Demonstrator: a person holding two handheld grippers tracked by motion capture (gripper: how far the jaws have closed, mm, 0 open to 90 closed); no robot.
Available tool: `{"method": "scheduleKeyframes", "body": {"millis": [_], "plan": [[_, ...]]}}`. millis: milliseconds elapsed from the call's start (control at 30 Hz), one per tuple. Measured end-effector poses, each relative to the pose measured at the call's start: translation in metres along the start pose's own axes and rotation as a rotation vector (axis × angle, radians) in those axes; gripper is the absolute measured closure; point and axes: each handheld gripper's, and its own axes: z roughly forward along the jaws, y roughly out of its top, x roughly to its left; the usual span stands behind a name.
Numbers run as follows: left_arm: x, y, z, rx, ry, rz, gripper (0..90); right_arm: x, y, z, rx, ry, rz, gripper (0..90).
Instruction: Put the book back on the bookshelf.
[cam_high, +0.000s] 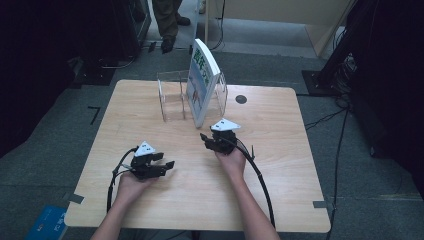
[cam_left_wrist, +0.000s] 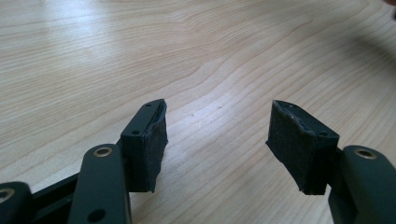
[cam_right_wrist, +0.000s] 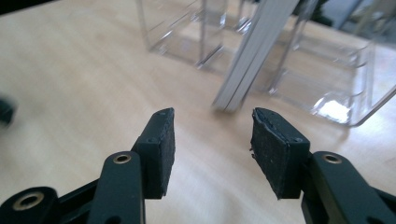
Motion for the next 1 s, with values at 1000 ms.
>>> {"method": "scheduleKeyframes", "body": {"millis": [1000], "plan": [[0.003, -0.005, 0.002, 0.024, 0.079, 0.078, 34.7, -0.001, -0.079, -0.063, 0.15, 0.069, -0.045, 42.5]]}}
